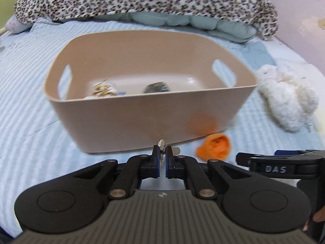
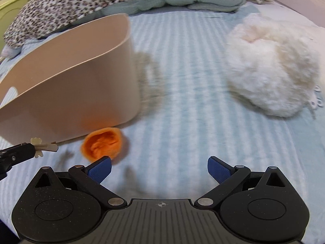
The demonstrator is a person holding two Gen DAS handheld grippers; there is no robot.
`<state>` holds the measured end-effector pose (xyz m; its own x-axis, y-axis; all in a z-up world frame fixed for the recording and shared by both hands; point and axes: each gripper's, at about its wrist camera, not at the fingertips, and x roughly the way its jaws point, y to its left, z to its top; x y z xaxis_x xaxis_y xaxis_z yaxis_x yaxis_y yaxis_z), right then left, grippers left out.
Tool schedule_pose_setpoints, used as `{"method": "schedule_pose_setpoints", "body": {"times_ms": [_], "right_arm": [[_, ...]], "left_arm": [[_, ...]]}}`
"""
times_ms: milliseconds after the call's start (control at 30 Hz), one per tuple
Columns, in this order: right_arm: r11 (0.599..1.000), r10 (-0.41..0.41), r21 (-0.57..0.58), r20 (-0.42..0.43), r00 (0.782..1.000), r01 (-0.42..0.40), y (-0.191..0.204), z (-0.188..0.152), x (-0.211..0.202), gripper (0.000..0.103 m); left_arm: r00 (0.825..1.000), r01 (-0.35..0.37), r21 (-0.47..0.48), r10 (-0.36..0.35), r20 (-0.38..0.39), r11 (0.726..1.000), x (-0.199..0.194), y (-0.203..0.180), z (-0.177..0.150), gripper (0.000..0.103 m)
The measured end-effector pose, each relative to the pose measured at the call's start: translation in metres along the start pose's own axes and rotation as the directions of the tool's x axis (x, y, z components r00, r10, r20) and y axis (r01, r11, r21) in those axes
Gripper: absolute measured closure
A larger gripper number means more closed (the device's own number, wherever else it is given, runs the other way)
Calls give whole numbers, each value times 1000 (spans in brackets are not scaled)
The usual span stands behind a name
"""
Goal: Organize objects
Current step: 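Grasp the hair clip with the left tool while the right grasps the orange clip holder, then lower both items into the basket and open both tools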
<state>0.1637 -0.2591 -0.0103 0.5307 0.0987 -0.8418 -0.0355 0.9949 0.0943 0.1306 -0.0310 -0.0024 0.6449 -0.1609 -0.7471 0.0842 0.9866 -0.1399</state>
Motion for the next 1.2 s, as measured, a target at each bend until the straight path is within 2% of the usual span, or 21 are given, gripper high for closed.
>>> {"method": "schedule_pose_setpoints", "body": {"times_ms": [67,267,400,567,667,733,767,900,1200], "right_arm": [[1000,15,-11,-5,1000,-15,8,0,3,5],[999,30,-38,-26,999,-31,29,3,17,6],[996,37,-78,-29,999,-39,44,7,26,13],[991,32,-131,-14,999,-34,59,8,31,34],[988,48,-150,0,999,-48,64,8,31,52],[984,69,-164,-4,998,-69,67,6,29,74],[981,79,-176,-4,997,-78,69,5,27,82],[973,72,-221,17,997,-66,74,-4,16,95],[985,94,-148,66,993,-83,52,-2,-20,95]], "left_arm": [[1000,-10,-16,9,-14,1000,3,9,-1,98],[999,-9,-17,9,-44,1000,11,20,-5,98],[999,-2,-22,1,-50,1000,15,24,-6,97],[999,3,-23,-4,-54,1000,16,23,-6,97],[999,5,-25,-6,-52,1000,16,23,-5,97],[999,2,-19,-3,-49,1000,15,23,-6,97],[999,-3,-18,3,-46,1000,14,22,-7,97],[999,-18,-8,17,-37,1000,8,19,-9,97],[1000,-19,30,19,15,999,-27,12,-10,98]]}}
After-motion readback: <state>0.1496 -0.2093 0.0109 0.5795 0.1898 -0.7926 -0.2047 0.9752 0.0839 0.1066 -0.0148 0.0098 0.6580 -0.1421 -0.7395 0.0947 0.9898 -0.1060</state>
